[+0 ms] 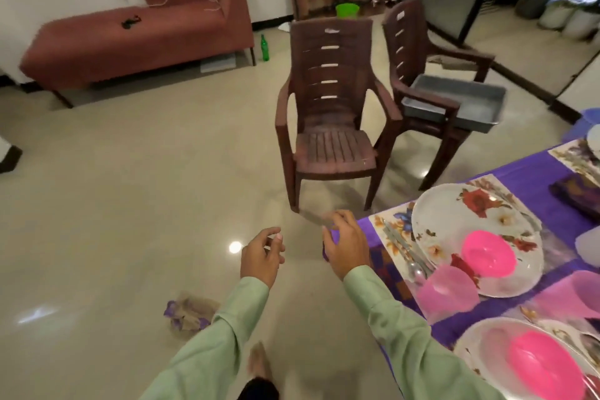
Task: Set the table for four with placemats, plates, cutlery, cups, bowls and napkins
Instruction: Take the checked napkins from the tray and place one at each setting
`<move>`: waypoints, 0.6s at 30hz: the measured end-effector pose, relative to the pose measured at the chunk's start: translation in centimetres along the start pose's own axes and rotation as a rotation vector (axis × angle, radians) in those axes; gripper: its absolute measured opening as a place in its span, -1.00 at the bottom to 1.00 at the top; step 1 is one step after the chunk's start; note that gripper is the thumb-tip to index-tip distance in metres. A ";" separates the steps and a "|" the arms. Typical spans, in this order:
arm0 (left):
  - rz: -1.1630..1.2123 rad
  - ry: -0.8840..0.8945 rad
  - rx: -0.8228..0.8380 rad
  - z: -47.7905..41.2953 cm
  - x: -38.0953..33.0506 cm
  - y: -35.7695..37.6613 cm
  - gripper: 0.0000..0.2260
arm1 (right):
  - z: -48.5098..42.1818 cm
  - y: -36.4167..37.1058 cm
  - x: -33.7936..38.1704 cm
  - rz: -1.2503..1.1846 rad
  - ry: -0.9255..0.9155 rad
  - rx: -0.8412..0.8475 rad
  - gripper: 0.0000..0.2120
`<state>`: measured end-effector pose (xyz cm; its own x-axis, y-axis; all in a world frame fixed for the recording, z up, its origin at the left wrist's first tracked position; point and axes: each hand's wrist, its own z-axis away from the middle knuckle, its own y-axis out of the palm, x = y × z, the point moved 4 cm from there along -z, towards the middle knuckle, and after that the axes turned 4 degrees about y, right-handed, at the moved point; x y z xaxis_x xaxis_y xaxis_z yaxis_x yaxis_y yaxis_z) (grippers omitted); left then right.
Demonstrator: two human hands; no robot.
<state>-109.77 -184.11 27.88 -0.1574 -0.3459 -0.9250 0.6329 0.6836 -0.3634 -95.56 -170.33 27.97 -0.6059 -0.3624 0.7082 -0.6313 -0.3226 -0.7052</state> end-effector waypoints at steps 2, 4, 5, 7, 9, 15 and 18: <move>0.006 0.029 0.052 -4.2 -0.6 0.4 -0.86 | -2.8 0.7 0.3 0.008 0.038 -0.033 -0.69; 0.013 0.069 0.118 -9.0 -1.1 1.1 -0.86 | -5.9 1.5 0.5 0.006 0.071 -0.083 -0.70; 0.020 0.084 0.147 -11.0 -1.2 1.5 -0.86 | -7.1 1.7 0.6 0.007 0.081 -0.109 -0.70; 0.029 0.116 0.221 -15.0 -2.0 2.7 -0.86 | -9.6 1.7 0.7 0.003 0.134 -0.170 -0.69; 0.035 0.153 0.335 -19.3 -3.5 4.3 -0.86 | -12.3 1.1 0.9 0.009 0.207 -0.262 -0.70; 0.035 0.274 0.682 -27.1 -9.3 11.0 -0.87 | -17.1 -1.4 0.0 0.033 0.445 -0.490 -0.70; 0.018 0.328 0.850 -29.0 -10.7 15.6 -0.88 | -17.9 -2.9 -1.9 0.059 0.550 -0.632 -0.74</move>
<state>-120.17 -151.09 28.87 -0.2679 -0.0514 -0.9621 0.9624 -0.0616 -0.2646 -101.22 -152.99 29.26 -0.6927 0.1673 0.7015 -0.6443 0.2935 -0.7062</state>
